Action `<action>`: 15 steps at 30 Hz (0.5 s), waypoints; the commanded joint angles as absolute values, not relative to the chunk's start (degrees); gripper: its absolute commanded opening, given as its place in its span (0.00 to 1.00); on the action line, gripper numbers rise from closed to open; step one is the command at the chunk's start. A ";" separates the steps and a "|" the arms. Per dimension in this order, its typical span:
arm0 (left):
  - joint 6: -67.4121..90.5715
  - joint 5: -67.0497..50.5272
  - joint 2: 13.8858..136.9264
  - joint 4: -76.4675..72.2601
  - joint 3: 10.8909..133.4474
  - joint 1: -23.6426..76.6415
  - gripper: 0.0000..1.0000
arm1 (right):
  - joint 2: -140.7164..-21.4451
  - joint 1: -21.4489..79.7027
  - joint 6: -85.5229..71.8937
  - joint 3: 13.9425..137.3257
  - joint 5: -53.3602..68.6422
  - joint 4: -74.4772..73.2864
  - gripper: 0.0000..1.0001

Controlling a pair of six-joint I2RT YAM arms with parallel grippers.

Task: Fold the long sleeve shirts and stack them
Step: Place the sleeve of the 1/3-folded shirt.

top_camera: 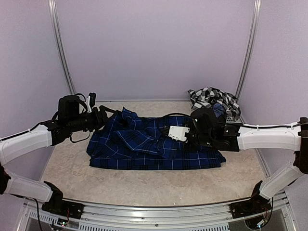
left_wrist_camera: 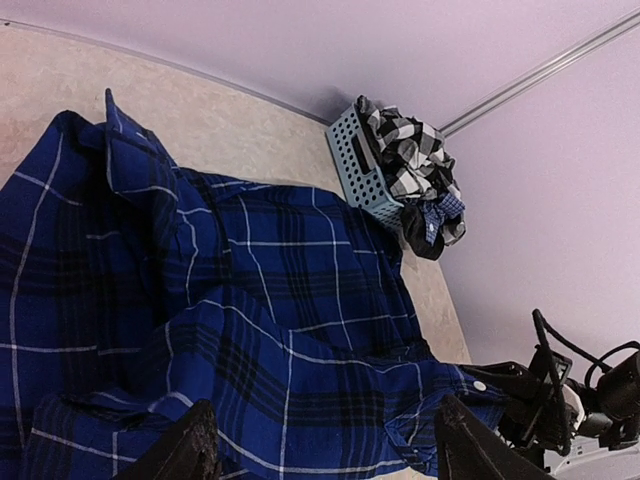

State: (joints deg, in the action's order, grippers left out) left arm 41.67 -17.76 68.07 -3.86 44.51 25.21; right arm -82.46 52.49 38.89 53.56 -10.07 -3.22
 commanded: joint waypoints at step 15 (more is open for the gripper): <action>40.25 -15.47 66.07 -1.21 41.48 25.75 0.72 | -85.84 52.65 32.63 47.22 -24.41 -4.64 0.19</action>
